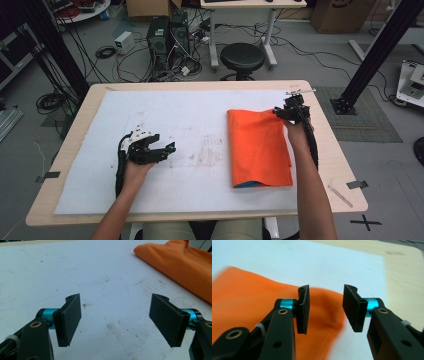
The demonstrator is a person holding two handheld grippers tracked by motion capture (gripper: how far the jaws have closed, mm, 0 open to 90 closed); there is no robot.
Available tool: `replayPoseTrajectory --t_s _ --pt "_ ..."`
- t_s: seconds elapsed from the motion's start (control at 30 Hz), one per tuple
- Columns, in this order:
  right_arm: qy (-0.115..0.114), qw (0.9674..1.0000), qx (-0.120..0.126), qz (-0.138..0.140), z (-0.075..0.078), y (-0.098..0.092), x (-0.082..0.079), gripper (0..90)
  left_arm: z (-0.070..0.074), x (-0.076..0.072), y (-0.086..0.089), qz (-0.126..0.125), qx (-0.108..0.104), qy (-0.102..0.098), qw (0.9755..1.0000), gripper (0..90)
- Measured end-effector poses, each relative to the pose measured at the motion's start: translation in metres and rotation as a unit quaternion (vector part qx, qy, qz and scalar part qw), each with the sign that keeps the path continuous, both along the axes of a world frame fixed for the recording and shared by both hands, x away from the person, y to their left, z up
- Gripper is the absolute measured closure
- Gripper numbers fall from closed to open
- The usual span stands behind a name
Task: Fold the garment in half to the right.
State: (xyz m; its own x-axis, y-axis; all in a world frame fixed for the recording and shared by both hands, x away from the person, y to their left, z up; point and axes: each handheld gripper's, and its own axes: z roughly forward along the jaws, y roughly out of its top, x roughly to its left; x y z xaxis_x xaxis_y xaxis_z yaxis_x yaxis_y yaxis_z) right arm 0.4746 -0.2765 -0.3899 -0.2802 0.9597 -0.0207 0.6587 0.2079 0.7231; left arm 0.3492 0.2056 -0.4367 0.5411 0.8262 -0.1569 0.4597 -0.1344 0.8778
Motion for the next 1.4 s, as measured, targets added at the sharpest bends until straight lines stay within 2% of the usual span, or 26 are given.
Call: replayPoseTrajectory --t_s 0.1,0.17,0.27,0.37,0.5,0.53,0.67,0.73,0.83,0.87,0.93,1.0,1.1,1.13,1.17,1.2,1.27,1.33,1.4 --pt "0.005 0.999 -0.002 0.044 0.0 0.021 0.005 54.6 -0.003 -0.003 0.004 -0.002 0.001 0.003 1.0 25.9" --pt "0.015 0.9969 -0.005 0.077 -0.003 0.041 0.008 51.4 -0.004 -0.004 0.007 -0.008 0.006 0.007 0.9999 25.9" --pt "0.029 0.9941 -0.002 0.104 -0.011 0.062 0.014 50.0 -0.004 -0.007 0.01 -0.008 0.003 0.006 0.9999 25.9" --pt "0.045 0.992 -0.002 0.118 -0.019 0.078 0.02 52.8 -0.004 -0.008 0.013 -0.006 0.002 0.006 1.0 25.9" --pt "0.07 0.9903 -0.007 0.12 -0.031 0.096 0.027 55.8 -0.006 -0.007 0.017 -0.002 -0.001 0.012 0.9999 25.9" --pt "0.077 0.9899 -0.001 0.119 -0.034 0.102 0.029 55.9 -0.007 -0.007 0.017 0.0 -0.002 0.014 0.9999 25.9" --pt "0.075 0.9891 -0.001 0.127 -0.038 0.122 0.036 56.6 -0.008 -0.007 0.018 0.001 -0.002 0.016 0.9999 25.9" --pt "0.082 0.9883 0.003 0.129 -0.04 0.13 0.038 56.6 -0.008 -0.007 0.018 0.001 -0.002 0.017 0.9999 25.9" --pt "0.081 0.988 0.002 0.132 -0.041 0.134 0.038 55.2 -0.009 -0.008 0.019 0.002 -0.002 0.017 0.9998 25.9" --pt "0.076 0.9885 0.003 0.131 -0.039 0.132 0.038 52.4 -0.009 -0.008 0.019 0.002 -0.003 0.018 0.9998 25.9" --pt "0.073 0.9895 0.023 0.123 -0.034 0.123 0.037 50.3 -0.009 -0.008 0.02 0.003 -0.002 0.019 0.9998 25.9" --pt "0.057 0.9917 0.025 0.113 -0.026 0.112 0.034 50.2 -0.009 -0.008 0.021 0.005 -0.003 0.019 0.9998 25.9" --pt "0.024 0.9967 0.016 0.075 -0.014 0.086 0.026 51.2 -0.009 -0.008 0.023 0.006 -0.004 0.018 0.9998 25.9" --pt "0.017 0.9979 0.008 0.062 -0.012 0.08 0.024 53.3 -0.008 -0.008 0.023 0.006 -0.004 0.019 0.9998 25.9" --pt "0.008 0.9991 -0.014 0.04 -0.01 0.068 0.02 56.4 -0.008 -0.008 0.023 0.007 -0.004 0.019 0.9998 25.9" --pt "0.01 0.9992 -0.034 0.017 -0.01 0.059 0.018 56.8 -0.008 -0.008 0.022 0.007 -0.004 0.02 0.9998 25.9" --pt "0.02 0.9985 -0.048 -0.016 -0.012 0.043 0.014 60.3 -0.008 -0.008 0.022 0.005 -0.003 0.02 0.9998 25.9" --pt "0.031 0.9978 -0.038 -0.046 -0.017 0.024 0.008 60.3 -0.008 -0.007 0.02 0.005 -0.004 0.019 0.9998 25.9" --pt "0.038 0.9973 -0.032 -0.054 -0.023 0.013 0.003 60.4 -0.009 -0.006 0.019 0.004 -0.004 0.021 0.9998 25.9"
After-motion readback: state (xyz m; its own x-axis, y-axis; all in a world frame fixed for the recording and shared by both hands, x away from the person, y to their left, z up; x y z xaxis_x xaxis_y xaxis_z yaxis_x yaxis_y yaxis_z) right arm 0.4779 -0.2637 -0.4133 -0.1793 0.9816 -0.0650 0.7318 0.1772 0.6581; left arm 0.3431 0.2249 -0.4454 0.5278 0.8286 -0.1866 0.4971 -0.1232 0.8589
